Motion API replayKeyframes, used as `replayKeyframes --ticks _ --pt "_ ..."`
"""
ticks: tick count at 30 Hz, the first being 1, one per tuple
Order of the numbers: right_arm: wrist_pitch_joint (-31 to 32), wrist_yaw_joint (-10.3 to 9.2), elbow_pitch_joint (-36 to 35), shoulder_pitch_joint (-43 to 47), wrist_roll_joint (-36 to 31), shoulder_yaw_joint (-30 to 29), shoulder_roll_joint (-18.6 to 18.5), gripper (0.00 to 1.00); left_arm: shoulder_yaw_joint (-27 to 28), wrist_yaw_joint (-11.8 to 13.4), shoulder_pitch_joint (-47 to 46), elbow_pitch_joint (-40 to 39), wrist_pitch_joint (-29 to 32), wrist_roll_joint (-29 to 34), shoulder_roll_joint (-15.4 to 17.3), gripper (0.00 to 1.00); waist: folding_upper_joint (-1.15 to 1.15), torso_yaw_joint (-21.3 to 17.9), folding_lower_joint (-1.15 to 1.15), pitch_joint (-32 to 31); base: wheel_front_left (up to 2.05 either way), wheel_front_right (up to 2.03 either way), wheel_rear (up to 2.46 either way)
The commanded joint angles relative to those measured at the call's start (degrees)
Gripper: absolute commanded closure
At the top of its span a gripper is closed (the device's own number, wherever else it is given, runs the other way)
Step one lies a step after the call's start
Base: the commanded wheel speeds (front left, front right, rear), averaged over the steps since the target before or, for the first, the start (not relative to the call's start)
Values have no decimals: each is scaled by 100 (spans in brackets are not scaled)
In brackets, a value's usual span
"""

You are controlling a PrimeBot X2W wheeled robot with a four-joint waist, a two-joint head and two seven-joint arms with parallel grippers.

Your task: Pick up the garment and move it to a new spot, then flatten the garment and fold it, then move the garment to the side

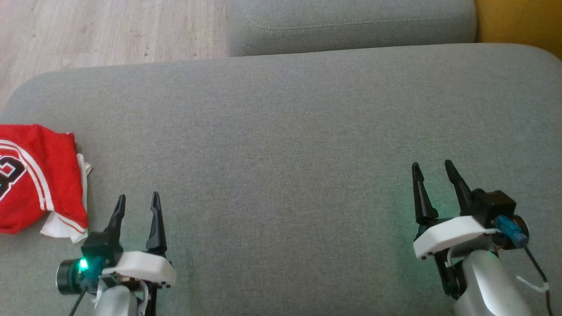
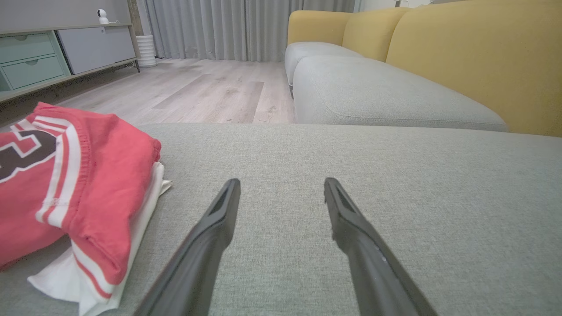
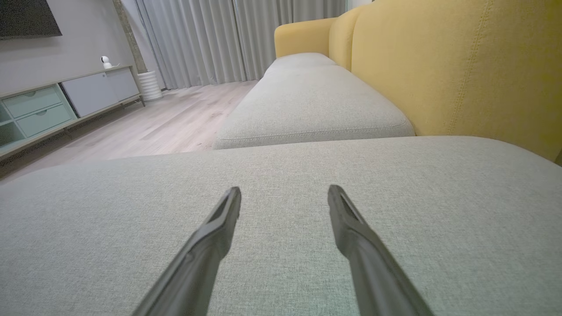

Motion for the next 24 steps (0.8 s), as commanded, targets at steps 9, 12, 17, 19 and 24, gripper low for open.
replayKeyframes --ticks 9,12,17,19,24 --pt "-68 44 -210 -204 82 153 -23 0 184 67 -126 -244 -62 -69 28 0 0 56 0 43 0 0 0" --pt "-68 44 -241 -212 82 213 -23 0 174 79 -131 -257 -62 -142 27 0 0 176 0 97 0 0 0" --pt "-68 44 -265 -230 97 327 -23 0 103 115 -145 -261 -62 -244 26 0 0 517 0 195 0 0 0" --pt "-68 44 -269 -247 115 389 -23 0 63 133 -143 -268 -62 -260 26 0 0 754 0 243 0 0 0" --pt "-68 44 -248 -285 164 561 -23 0 92 194 -105 -292 -62 -373 25 0 0 1423 0 342 0 0 0"
